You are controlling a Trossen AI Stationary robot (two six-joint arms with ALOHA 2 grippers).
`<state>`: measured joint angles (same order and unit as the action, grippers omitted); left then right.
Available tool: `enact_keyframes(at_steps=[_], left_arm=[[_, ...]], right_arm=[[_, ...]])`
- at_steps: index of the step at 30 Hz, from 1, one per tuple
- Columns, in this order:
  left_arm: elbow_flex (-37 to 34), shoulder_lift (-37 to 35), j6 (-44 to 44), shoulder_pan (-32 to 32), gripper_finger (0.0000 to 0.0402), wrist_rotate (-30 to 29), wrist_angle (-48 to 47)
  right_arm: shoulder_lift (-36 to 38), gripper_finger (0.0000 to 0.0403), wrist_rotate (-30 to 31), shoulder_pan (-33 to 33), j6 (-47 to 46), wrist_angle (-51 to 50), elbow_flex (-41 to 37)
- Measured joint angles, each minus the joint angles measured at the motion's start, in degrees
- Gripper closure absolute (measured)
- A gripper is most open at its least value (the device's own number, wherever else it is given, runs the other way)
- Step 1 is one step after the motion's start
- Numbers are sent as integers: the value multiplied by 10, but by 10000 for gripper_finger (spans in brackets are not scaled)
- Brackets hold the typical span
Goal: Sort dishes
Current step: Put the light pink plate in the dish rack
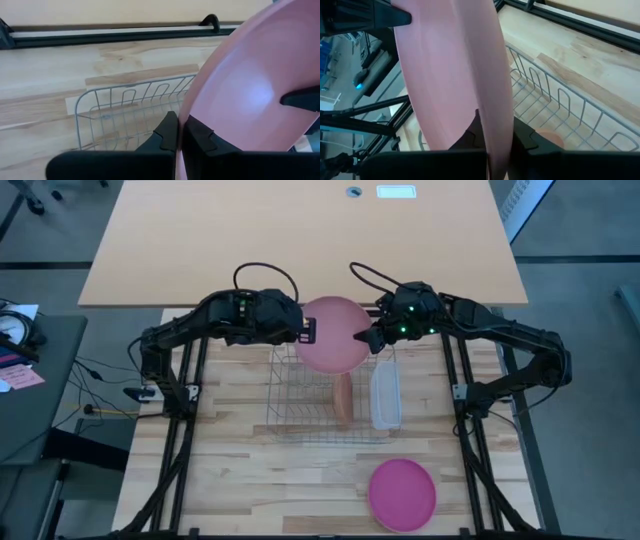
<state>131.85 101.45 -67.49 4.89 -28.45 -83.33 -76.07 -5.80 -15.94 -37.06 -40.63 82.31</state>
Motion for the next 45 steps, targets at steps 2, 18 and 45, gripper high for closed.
enact_keyframes(at_steps=[2,18,45], left_arm=[[0,0,-6,0,393,1,1],[1,0,-20,0,384,1,3],[31,-18,-88,-8,268,-16,26]], right_arm=[[0,377,0,0,0,0,0],[-1,378,-1,-7,13,1,-1],[-2,378,2,-70,17,-11,-2]])
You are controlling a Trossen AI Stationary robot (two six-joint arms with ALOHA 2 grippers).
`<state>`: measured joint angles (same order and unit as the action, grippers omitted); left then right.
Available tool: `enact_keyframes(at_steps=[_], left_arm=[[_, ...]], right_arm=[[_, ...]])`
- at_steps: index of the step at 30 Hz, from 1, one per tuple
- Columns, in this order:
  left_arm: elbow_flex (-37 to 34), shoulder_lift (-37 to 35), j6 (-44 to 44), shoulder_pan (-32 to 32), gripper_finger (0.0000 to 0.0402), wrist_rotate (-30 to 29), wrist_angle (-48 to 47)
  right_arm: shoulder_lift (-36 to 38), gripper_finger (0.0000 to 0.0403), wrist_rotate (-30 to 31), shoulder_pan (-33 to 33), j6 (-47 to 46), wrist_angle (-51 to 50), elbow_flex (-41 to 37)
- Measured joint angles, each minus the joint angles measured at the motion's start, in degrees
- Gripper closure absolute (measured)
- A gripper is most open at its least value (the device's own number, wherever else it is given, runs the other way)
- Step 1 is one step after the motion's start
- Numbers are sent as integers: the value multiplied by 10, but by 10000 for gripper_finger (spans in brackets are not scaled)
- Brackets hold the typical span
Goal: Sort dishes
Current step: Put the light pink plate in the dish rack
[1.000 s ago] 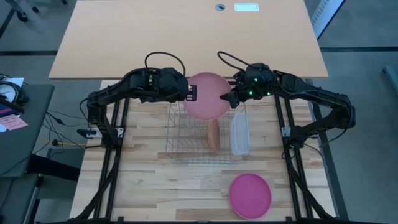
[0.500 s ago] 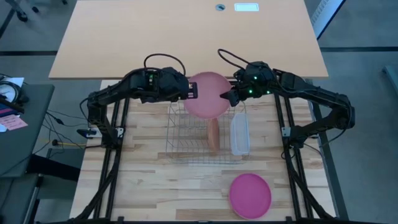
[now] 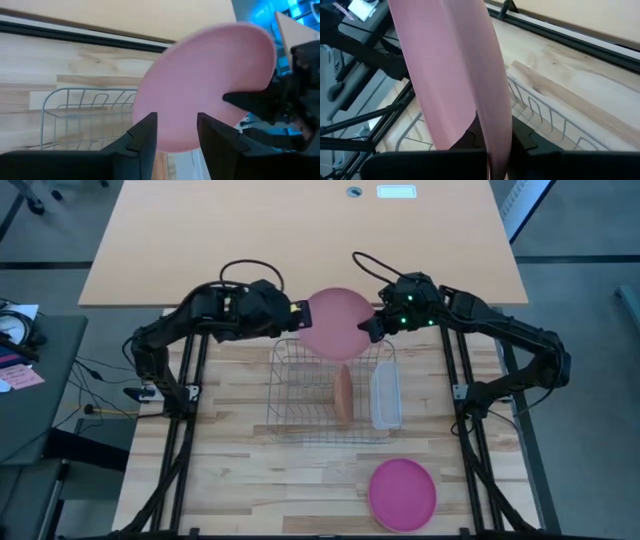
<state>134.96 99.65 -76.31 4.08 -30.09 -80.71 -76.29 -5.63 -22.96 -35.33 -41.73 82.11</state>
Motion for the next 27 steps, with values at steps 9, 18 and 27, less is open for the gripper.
enact_keyframes(at_steps=[9,18,27], left_arm=[[1,-29,22,0,268,-6,-2],[1,-67,49,-7,267,-13,-3],[0,-88,105,-14,267,50,4]], right_arm=[[0,378,-6,-1,-3,-2,1],[1,378,-54,-18,-17,0,1],[1,378,-153,-49,-19,24,1]])
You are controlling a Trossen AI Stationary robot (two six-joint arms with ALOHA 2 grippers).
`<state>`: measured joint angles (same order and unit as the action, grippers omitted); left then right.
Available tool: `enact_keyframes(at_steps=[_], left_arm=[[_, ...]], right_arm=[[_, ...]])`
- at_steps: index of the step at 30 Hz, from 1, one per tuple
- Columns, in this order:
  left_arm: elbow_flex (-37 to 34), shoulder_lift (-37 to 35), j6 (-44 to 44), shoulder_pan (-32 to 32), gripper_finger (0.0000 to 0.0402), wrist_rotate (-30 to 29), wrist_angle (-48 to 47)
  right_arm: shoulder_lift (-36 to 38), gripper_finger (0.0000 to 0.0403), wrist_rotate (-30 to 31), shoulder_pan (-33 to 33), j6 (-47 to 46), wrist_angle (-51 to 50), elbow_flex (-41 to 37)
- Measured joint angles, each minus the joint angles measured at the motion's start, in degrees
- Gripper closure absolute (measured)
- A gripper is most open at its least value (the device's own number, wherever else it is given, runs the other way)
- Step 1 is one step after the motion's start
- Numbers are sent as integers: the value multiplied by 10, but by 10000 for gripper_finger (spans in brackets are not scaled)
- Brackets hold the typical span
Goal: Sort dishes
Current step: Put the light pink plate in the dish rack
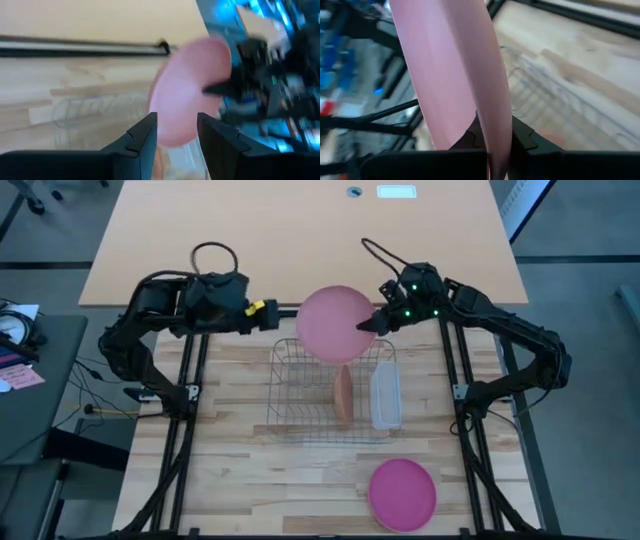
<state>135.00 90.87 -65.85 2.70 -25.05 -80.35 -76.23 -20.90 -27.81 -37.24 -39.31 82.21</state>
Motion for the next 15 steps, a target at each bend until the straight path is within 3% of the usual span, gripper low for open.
enact_keyframes(at_steps=[4,6,9,15], left_arm=[[-1,-3,45,5,267,113,55],[-1,-8,57,9,267,127,97],[-1,-22,79,21,267,115,154],[-1,-45,105,36,267,48,177]], right_arm=[[0,378,-105,-25,0,25,0],[0,378,-156,-37,0,33,0],[1,378,-212,-52,4,41,0],[1,378,-231,-58,7,47,0]])
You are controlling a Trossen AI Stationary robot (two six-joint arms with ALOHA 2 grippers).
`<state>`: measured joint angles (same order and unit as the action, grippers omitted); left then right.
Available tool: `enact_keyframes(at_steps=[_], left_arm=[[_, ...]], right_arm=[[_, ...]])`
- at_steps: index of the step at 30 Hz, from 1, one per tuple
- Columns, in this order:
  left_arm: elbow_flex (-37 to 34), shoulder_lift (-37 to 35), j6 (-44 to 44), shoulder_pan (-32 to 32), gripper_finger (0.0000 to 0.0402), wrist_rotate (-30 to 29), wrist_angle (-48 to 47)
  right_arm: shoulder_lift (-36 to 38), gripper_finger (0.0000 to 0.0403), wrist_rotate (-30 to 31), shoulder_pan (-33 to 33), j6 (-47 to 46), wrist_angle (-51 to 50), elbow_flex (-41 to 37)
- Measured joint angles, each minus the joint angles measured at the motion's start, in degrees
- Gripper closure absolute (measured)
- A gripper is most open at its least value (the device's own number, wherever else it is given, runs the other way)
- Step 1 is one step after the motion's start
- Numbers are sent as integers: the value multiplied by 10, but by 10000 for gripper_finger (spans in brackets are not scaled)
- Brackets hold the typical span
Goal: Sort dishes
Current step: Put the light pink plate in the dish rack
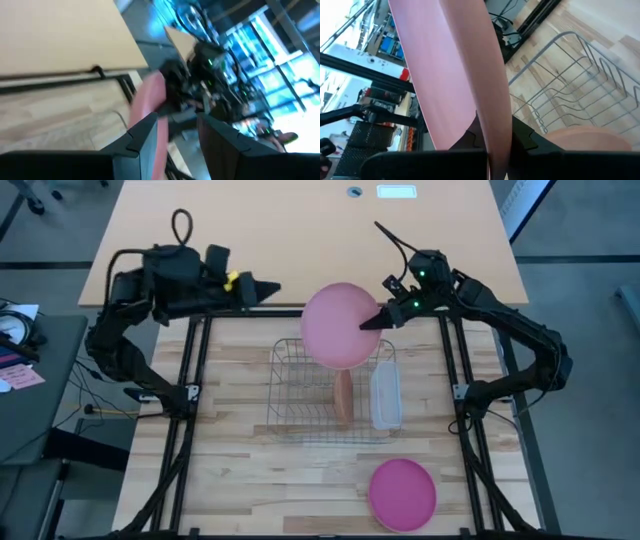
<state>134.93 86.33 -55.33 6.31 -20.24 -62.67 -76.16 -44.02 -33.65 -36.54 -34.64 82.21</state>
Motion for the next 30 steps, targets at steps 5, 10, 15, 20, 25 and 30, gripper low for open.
enact_keyframes(at_steps=[5,10,15,20,25,30], left_arm=[[0,-7,-13,13,266,12,-48],[0,-11,8,39,266,19,-34],[0,-18,135,34,266,-3,128],[0,-11,273,7,266,-46,269],[-1,3,322,-11,266,-71,303],[-2,40,324,-16,265,-88,331]], right_arm=[[0,378,0,10,-38,58,0],[0,378,2,14,-92,143,0],[0,378,4,5,-163,243,0],[0,378,39,1,-251,376,0],[0,378,129,1,-331,519,1],[0,378,206,1,-383,553,1]])
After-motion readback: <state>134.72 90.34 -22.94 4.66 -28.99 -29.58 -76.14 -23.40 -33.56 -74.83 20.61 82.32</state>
